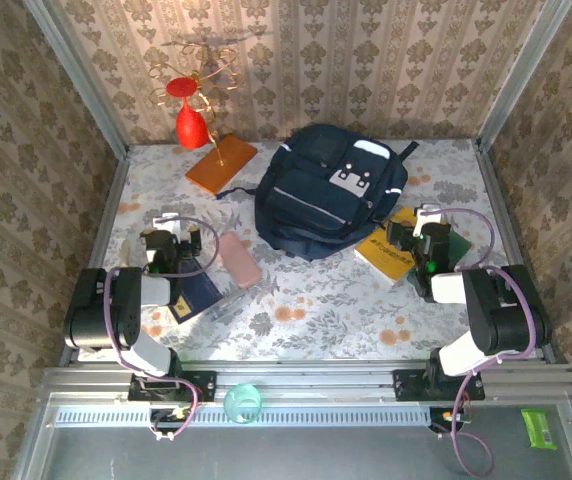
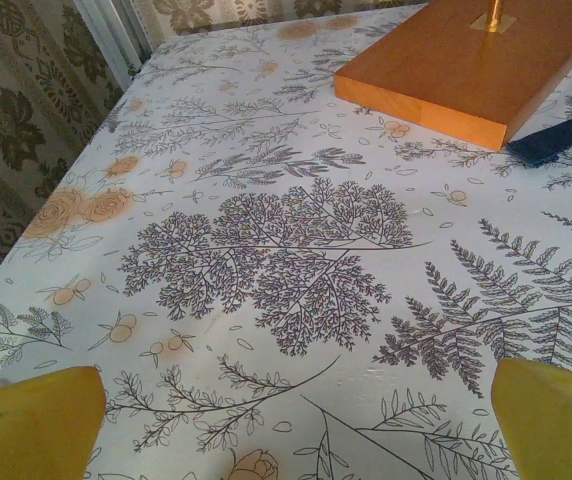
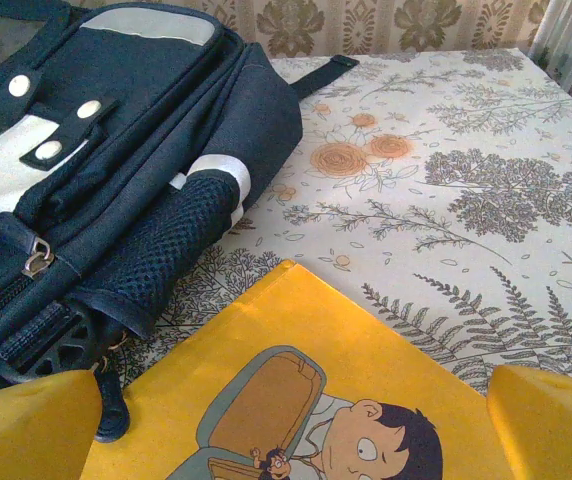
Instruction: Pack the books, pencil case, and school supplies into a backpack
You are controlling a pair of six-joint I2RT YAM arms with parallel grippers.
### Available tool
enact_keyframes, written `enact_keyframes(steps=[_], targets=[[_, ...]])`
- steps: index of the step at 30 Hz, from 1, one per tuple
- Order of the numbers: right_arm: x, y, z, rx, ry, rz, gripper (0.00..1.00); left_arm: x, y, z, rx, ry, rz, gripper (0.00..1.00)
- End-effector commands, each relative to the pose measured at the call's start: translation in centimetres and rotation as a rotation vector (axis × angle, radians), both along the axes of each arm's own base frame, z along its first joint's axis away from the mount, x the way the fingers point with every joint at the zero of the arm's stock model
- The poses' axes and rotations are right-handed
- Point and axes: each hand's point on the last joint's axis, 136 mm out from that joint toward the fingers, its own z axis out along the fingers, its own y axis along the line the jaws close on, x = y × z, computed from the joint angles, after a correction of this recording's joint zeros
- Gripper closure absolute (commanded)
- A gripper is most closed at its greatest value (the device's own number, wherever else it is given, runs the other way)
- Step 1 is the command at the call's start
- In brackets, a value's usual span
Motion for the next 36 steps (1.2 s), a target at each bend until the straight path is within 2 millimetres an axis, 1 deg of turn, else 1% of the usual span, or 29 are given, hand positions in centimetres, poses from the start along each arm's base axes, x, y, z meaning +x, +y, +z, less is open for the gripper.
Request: enact_keyframes(steps=[1, 36], targets=[[0.30, 0.28, 0.47, -0.006, -0.011, 0.011, 0.00, 0.71, 0.00, 1.56, -0.014, -0.056, 0.013, 0.00], [0.32, 0.28, 0.41, -0.004, -0.008, 0.011, 0.00, 0.73, 0.11, 1.55, -0.030, -0.055, 0.004, 0.00]])
